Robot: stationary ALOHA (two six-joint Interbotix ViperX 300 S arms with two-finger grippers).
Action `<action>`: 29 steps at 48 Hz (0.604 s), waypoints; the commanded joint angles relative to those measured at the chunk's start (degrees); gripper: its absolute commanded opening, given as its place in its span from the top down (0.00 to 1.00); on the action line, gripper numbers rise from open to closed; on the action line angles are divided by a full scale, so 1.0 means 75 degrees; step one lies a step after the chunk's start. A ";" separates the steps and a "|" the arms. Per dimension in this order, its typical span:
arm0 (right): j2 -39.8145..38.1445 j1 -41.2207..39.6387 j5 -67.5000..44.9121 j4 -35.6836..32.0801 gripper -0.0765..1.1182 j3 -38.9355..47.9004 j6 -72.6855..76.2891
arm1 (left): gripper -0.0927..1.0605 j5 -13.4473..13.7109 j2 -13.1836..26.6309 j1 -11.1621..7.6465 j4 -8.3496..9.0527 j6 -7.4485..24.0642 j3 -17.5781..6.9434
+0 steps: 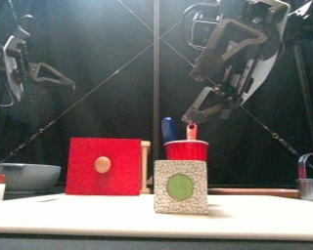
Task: Place sushi on board then cut the sushi with the knife then place the pieces on the plate
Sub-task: Pick knife at handle with right hand
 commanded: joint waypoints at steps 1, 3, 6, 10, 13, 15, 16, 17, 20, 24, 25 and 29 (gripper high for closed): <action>-0.0598 -0.0094 0.0258 -0.0012 0.05 0.0023 -0.0059 | 0.85 -0.0035 0.0023 -0.0012 -0.0012 0.0012 -0.0105; -0.0762 -0.0176 0.0410 -0.0035 0.05 0.0070 -0.0070 | 0.85 -0.0035 0.0023 -0.0023 -0.0012 0.0012 -0.0105; -0.1043 -0.0434 0.0691 -0.0094 0.05 0.0152 -0.0070 | 0.85 -0.0035 0.0023 -0.0012 -0.0012 0.0012 -0.0117; -0.1477 -0.0867 0.1277 -0.0070 0.05 0.0234 -0.0012 | 0.85 -0.0035 0.0023 -0.0012 -0.0012 0.0012 -0.0117; -0.1852 -0.1266 0.2180 -0.0070 0.05 0.0223 -0.0082 | 0.85 -0.0035 0.0023 -0.0023 -0.0012 0.0012 -0.0117; -0.2051 -0.1488 0.2742 -0.0117 0.05 0.0211 -0.0105 | 0.85 -0.0035 0.0023 -0.0012 -0.0023 0.0012 -0.0117; -0.2145 -0.1582 0.2988 -0.0152 0.05 0.0199 -0.0129 | 0.85 -0.0035 0.0023 -0.0012 -0.0012 0.0012 -0.0117; -0.2250 -0.1676 0.3234 -0.0211 0.05 0.0188 -0.0152 | 0.85 -0.0035 0.0023 -0.0012 -0.0012 0.0012 -0.0117; -0.2531 -0.1922 0.3891 -0.0398 0.05 0.0141 -0.0270 | 0.85 -0.0035 0.0023 -0.0012 -0.0012 0.0012 -0.0117; -0.2859 -0.2168 0.4395 -0.0434 0.05 0.0094 -0.0586 | 0.85 -0.0035 0.0023 -0.0012 -0.0012 0.0000 -0.0105; -0.2930 -0.2227 0.4453 -0.0398 0.05 0.0070 -0.0668 | 0.85 -0.0035 0.0023 -0.0012 -0.0023 0.0000 -0.0105; -0.3141 -0.2508 0.4664 0.0012 0.05 -0.0059 -0.1207 | 0.85 -0.0035 0.0023 -0.0012 -0.0047 0.0000 -0.0094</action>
